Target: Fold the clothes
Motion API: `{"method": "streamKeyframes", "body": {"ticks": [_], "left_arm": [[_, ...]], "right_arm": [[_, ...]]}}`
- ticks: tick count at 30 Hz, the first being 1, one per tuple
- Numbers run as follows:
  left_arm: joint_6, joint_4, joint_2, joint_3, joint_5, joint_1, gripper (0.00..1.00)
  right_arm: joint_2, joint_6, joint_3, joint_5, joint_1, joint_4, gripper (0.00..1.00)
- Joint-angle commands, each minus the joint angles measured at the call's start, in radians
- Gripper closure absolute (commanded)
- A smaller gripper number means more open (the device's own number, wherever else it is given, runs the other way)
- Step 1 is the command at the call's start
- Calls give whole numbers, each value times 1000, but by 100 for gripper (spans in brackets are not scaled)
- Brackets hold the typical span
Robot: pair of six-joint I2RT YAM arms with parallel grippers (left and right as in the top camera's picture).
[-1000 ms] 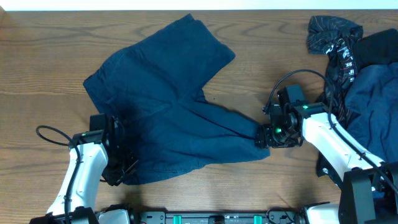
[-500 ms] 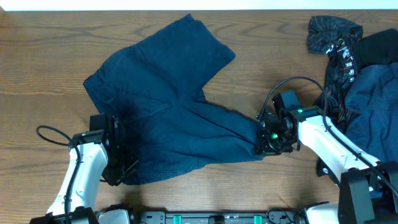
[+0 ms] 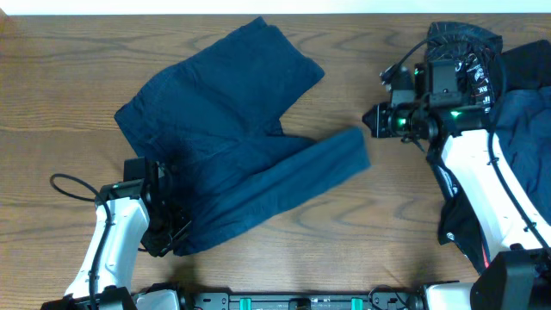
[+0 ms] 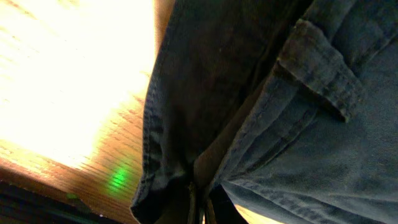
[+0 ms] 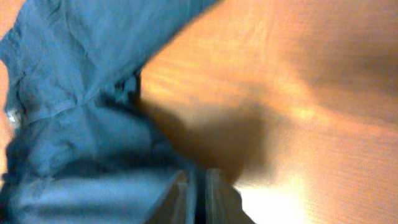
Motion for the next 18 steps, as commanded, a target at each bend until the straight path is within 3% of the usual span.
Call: {"method": "streamKeyframes", "body": {"ticks": [1,2,12,14,18], "left_arm": [[14,-4,-6,11,-29,4,94],[14,-4,-6,11,-29,4,94],[14,-4,-6,10,-29,4,94],[14,-4,-6,10,-29,4,94],[14,-4,-6,10,-29,4,94]], "right_arm": [[4,-1,-7,31,0,12,69],[8,-1,-12,43,6,11,62],[14,4,-28,248,8,-269,47],[16,3,-50,235,8,-259,38],[41,4,-124,174,8,-151,38]]}}
